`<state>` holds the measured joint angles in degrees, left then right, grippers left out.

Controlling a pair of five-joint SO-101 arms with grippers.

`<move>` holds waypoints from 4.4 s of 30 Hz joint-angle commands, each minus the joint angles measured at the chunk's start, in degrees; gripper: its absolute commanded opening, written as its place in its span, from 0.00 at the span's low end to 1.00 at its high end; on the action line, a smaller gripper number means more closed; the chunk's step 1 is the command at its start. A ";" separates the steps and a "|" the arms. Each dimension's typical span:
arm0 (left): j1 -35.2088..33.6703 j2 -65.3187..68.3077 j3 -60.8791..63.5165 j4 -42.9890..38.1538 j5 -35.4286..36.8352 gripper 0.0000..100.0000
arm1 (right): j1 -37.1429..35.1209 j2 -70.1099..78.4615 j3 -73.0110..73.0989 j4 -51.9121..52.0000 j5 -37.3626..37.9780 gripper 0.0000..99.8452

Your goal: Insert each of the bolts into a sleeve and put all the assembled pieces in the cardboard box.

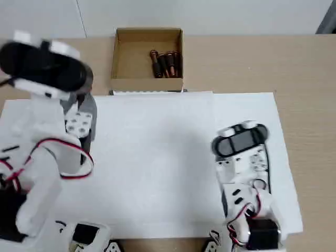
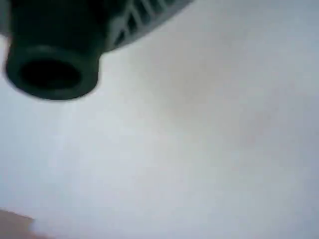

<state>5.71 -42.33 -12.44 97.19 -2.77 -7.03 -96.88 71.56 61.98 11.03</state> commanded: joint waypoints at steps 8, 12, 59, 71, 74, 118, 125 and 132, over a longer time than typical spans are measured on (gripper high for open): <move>0.09 -28.31 37.14 -20.31 0.53 0.01 | -9.19 -0.40 6.77 -12.26 -0.18 0.00; 0.26 -42.11 53.14 -27.60 0.62 0.01 | -11.30 -0.40 8.44 -14.81 -0.18 0.00; 9.49 -60.48 85.14 -50.11 43.25 0.01 | -39.87 -0.40 25.23 -43.47 -0.79 0.00; 13.80 -60.57 85.49 -47.65 43.16 0.01 | -39.60 -0.22 25.23 -43.12 -0.70 0.00; 14.51 -60.57 85.49 -47.91 43.16 0.01 | -39.60 -0.04 25.23 -42.24 -0.70 0.00; 12.57 -60.40 84.88 -52.84 39.47 0.01 | -39.78 -0.40 25.05 -40.92 2.20 0.00; 12.57 -60.57 89.63 -56.62 39.74 0.01 | -39.78 -0.48 24.97 -40.92 2.29 0.00; 12.57 -60.57 91.38 -58.73 39.74 0.01 | -39.78 -0.48 24.97 -40.92 2.37 0.00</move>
<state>18.37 -102.37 79.25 40.22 36.53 -46.24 -96.70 96.00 21.27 12.88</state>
